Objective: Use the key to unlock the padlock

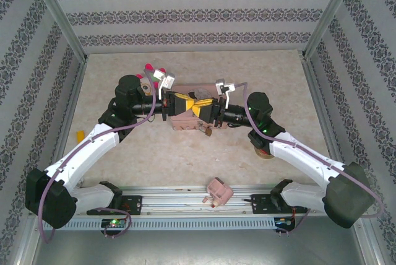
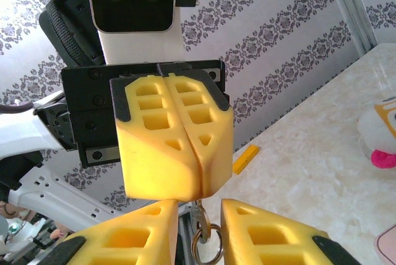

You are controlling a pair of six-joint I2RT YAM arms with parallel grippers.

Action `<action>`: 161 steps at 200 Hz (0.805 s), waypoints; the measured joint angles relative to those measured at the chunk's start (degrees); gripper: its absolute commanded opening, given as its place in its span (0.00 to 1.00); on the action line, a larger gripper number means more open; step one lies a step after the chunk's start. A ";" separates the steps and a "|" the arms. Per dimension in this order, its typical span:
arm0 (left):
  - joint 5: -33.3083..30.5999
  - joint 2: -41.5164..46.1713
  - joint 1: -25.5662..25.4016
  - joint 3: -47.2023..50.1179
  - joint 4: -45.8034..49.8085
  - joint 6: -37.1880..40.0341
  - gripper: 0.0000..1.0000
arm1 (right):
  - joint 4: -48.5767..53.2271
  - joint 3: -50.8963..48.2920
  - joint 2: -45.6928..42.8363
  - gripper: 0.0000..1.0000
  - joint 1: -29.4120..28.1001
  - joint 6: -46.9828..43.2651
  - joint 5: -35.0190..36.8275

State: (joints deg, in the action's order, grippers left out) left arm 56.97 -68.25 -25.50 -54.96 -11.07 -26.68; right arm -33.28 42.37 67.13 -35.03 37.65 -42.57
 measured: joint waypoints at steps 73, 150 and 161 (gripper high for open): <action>0.02 0.00 -0.02 0.00 -1.40 -1.01 0.00 | -0.37 0.00 0.96 0.29 -0.13 0.42 -0.07; -0.15 -0.04 -0.02 0.00 -1.84 -1.88 0.00 | -0.44 0.00 0.96 0.15 -0.46 0.55 -0.33; -0.22 -0.04 -0.02 0.00 -1.84 -1.88 0.00 | -0.42 -0.02 0.72 0.13 -0.46 0.37 -0.13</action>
State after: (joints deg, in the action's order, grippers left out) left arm 56.75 -68.29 -25.52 -54.96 -12.91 -28.56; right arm -33.69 42.35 67.85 -35.48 38.02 -42.70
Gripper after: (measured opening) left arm 0.052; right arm 0.151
